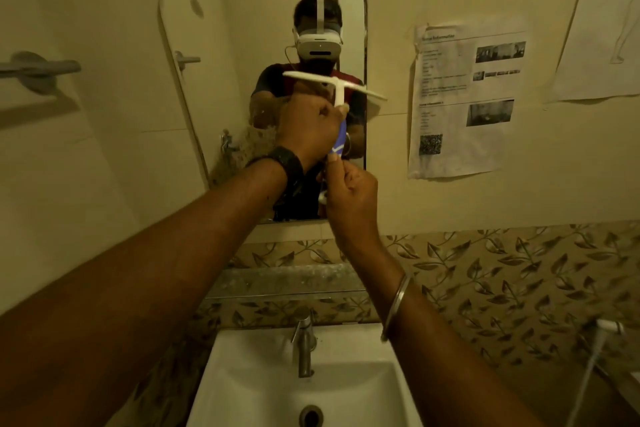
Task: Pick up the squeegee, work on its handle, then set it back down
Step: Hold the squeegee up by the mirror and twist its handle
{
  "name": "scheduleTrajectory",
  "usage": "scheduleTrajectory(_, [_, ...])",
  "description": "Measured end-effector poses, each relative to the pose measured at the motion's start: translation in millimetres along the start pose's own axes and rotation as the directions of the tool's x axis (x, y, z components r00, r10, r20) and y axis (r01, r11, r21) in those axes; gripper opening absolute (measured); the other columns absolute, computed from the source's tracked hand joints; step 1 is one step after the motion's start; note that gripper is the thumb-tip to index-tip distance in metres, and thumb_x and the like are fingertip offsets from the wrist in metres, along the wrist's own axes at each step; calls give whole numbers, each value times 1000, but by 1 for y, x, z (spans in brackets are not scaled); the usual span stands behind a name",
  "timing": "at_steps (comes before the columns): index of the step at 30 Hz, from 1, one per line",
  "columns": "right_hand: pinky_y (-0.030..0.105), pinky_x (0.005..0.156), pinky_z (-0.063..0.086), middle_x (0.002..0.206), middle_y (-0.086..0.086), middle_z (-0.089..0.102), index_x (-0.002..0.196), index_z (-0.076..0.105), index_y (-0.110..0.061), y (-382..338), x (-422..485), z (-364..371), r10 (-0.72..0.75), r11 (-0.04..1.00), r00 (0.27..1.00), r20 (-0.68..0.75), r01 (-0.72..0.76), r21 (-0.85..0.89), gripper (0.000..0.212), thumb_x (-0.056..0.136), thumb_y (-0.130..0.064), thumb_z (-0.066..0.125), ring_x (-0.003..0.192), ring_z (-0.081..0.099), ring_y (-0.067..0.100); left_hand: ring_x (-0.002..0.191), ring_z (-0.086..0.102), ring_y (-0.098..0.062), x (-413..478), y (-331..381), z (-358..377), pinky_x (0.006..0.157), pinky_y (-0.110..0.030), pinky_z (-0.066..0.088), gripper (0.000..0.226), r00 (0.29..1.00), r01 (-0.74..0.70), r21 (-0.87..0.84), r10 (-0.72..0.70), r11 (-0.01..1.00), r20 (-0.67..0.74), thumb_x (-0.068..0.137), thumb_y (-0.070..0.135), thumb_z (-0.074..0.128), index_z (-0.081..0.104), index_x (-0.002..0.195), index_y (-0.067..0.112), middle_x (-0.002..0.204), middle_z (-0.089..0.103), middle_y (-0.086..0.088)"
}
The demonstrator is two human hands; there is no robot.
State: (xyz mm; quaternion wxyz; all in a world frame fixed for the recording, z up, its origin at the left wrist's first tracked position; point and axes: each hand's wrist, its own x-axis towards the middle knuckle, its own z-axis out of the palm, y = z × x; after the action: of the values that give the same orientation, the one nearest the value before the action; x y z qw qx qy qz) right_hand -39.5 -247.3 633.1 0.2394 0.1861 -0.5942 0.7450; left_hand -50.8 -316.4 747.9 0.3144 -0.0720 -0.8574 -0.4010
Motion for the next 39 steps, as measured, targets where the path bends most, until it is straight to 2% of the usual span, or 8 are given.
scheduleTrajectory(8, [27, 44, 46, 65, 16, 56, 80, 57, 12, 7, -42, 13, 119, 991, 993, 4, -119, 60, 47, 110, -23, 51, 50, 51, 18, 47, 43, -3, -30, -30, -7, 45, -9, 35, 43, 998, 23, 59, -27, 998, 57, 100, 27, 61, 51, 59, 20, 55, 48, 5])
scheduleTrajectory(11, [41, 49, 48, 70, 29, 57, 80, 57, 10, -13, -20, 16, 13, 998, 999, -39, -10, 63, 47, 110, -26, 51, 56, 52, 36, 47, 47, 0, -11, -7, -17, 47, -7, 37, 37, 998, -57, 74, 55, 996, 28, 100, 29, 61, 58, 65, 17, 57, 51, 8])
scheduleTrajectory(15, [61, 52, 51, 72, 31, 58, 78, 58, 6, -16, 4, 28, -50, 998, 996, -69, 54, 46, 49, 108, -33, 51, 65, 54, 54, 57, 53, -3, 15, 4, -25, 58, -15, 38, 31, 997, -70, 100, 69, 993, 20, 98, 34, 62, 72, 83, 9, 64, 58, 9])
scheduleTrajectory(22, [29, 44, 47, 65, 26, 53, 77, 55, 9, 26, -45, 41, 82, 995, 997, 8, -82, 48, 46, 111, -21, 50, 51, 51, 23, 51, 45, -2, -24, -52, -22, 48, -9, 33, 35, 999, -11, 111, 6, 994, 48, 98, 28, 63, 70, 78, 1, 58, 53, 6])
scheduleTrajectory(27, [28, 45, 48, 69, 24, 58, 80, 59, 7, 27, -64, 48, 127, 991, 989, 72, -130, 37, 44, 111, -24, 50, 53, 54, 21, 50, 45, -7, -39, -74, -33, 52, -19, 35, 39, 997, 48, 99, -53, 994, 47, 99, 30, 62, 69, 75, 0, 63, 61, -8])
scheduleTrajectory(30, [28, 47, 48, 69, 19, 59, 81, 59, 5, -1, -46, 50, 68, 995, 995, 74, -72, 64, 43, 111, -25, 50, 54, 54, 19, 46, 43, -2, -24, -49, -48, 49, -10, 34, 41, 1000, 4, 63, -4, 998, 9, 98, 29, 63, 59, 60, 16, 54, 53, 5])
scheduleTrajectory(35, [29, 46, 48, 68, 19, 56, 77, 57, 5, -33, -4, 66, -34, 994, 999, 10, 33, 102, 43, 110, -21, 50, 54, 52, 25, 55, 54, -7, 18, -18, -67, 60, -21, 42, 34, 996, -48, 71, 53, 996, -65, 96, 36, 64, 69, 70, 16, 60, 59, 8])
scheduleTrajectory(39, [29, 47, 49, 67, 15, 56, 77, 59, -4, -22, -9, 75, 2, 997, 999, 32, -5, 82, 39, 111, -22, 50, 54, 53, 19, 57, 55, -7, 15, -32, -68, 60, -20, 43, 33, 999, -18, 46, 21, 999, -49, 97, 34, 64, 74, 79, 8, 63, 61, 6])
